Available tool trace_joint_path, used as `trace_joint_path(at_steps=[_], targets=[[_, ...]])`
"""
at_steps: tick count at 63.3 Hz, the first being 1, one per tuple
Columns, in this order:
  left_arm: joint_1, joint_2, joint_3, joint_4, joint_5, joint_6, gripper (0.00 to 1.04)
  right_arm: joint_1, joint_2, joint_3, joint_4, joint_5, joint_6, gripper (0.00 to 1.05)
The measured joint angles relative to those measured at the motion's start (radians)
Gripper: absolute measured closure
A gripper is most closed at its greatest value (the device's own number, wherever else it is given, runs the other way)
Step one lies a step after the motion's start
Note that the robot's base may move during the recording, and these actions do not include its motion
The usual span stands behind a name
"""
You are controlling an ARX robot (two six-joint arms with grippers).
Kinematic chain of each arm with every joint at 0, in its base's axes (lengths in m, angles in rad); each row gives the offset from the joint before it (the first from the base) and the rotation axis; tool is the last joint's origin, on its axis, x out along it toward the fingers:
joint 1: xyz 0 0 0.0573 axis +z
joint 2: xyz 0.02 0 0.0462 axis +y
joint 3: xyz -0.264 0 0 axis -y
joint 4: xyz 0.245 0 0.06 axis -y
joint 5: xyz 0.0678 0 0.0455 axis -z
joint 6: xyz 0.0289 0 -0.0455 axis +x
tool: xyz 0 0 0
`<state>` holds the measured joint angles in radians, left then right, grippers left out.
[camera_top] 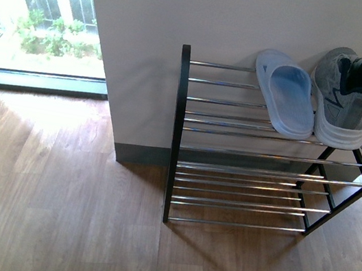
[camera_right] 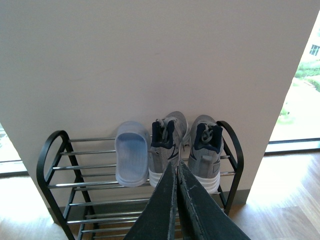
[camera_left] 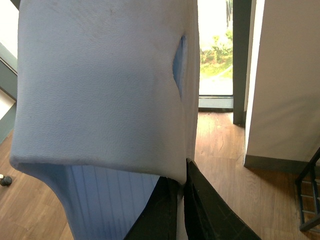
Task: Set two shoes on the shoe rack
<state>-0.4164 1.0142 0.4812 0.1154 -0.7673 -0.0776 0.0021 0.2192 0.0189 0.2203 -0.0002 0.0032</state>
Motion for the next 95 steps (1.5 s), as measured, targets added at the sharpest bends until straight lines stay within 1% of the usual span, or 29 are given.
trace_joint_path(at_steps=[12, 15, 18, 44, 50, 51, 56, 60, 62, 63, 65, 66, 69, 70, 72, 76, 79, 81, 84, 87, 92, 95], targets=[[0.0, 0.0, 0.0, 0.0, 0.0, 0.0, 1.03, 0.0, -0.055, 0.0, -0.055, 0.0, 0.0, 1.03], [0.0, 0.0, 0.0, 0.0, 0.0, 0.0, 1.03, 0.0, -0.121, 0.0, -0.151, -0.003, 0.0, 1.03], [0.0, 0.0, 0.0, 0.0, 0.0, 0.0, 1.03, 0.0, -0.171, 0.0, -0.203, 0.001, 0.0, 1.03], [0.0, 0.0, 0.0, 0.0, 0.0, 0.0, 1.03, 0.0, -0.212, 0.0, -0.219, 0.0, -0.001, 1.02], [0.0, 0.0, 0.0, 0.0, 0.0, 0.0, 1.03, 0.0, -0.212, 0.0, -0.219, 0.0, -0.001, 0.89], [0.0, 0.0, 0.0, 0.0, 0.0, 0.0, 1.03, 0.0, -0.213, 0.0, -0.219, 0.0, -0.001, 0.83], [0.0, 0.0, 0.0, 0.0, 0.0, 0.0, 1.03, 0.0, -0.213, 0.0, -0.219, 0.0, -0.001, 0.66], [0.0, 0.0, 0.0, -0.002, 0.0, -0.004, 1.03, 0.0, -0.213, 0.0, -0.219, 0.0, -0.001, 0.55], [0.0, 0.005, 0.007, -0.031, 0.004, -0.027, 1.03, 0.0, -0.213, 0.0, -0.219, 0.0, -0.001, 0.52], [0.0, 0.014, 0.024, -0.08, 0.01, -0.07, 1.03, 0.0, -0.213, 0.0, -0.219, 0.001, -0.001, 0.48], [0.001, 0.029, 0.043, -0.126, 0.015, -0.109, 1.03, 0.0, -0.213, 0.0, -0.219, 0.001, -0.001, 0.45], [0.003, 0.047, 0.064, -0.162, 0.023, -0.153, 1.03, 0.0, -0.213, 0.0, -0.219, 0.0, -0.001, 0.41], [0.01, 0.1, 0.105, -0.183, 0.051, -0.229, 1.03, 0.0, -0.213, 0.0, -0.219, 0.0, -0.001, 0.34], [0.013, 0.13, 0.126, -0.177, 0.072, -0.276, 1.03, 0.0, -0.213, 0.0, -0.219, 0.0, -0.001, 0.31], [0.018, 0.182, 0.16, -0.156, 0.109, -0.314, 1.03, 0.0, -0.213, 0.0, -0.219, 0.0, -0.001, 0.25], [0.021, 0.275, 0.225, -0.11, 0.177, -0.355, 1.03, 0.0, -0.213, 0.0, -0.219, 0.0, -0.001, 0.17], [0.019, 0.378, 0.298, -0.068, 0.249, -0.377, 1.03, 0.0, -0.213, 0.0, -0.219, 0.0, 0.0, 0.09], [0.015, 0.441, 0.345, -0.051, 0.291, -0.385, 1.03, 0.0, -0.214, 0.0, -0.219, 0.0, 0.0, 0.08], [0.005, 0.573, 0.446, -0.029, 0.374, -0.397, 1.03, 0.0, -0.214, 0.0, -0.219, 0.0, -0.001, 0.09], [-0.005, 0.685, 0.536, -0.031, 0.429, -0.399, 1.03, 0.0, -0.214, 0.0, -0.219, 0.0, -0.001, 0.09], [-0.02, 0.814, 0.648, -0.045, 0.471, -0.401, 1.03, 0.0, -0.214, 0.0, -0.219, 0.0, -0.001, 0.09], [-0.033, 0.916, 0.747, -0.068, 0.513, -0.404, 1.03, 0.0, -0.214, 0.0, -0.219, 0.0, -0.001, 0.09]])
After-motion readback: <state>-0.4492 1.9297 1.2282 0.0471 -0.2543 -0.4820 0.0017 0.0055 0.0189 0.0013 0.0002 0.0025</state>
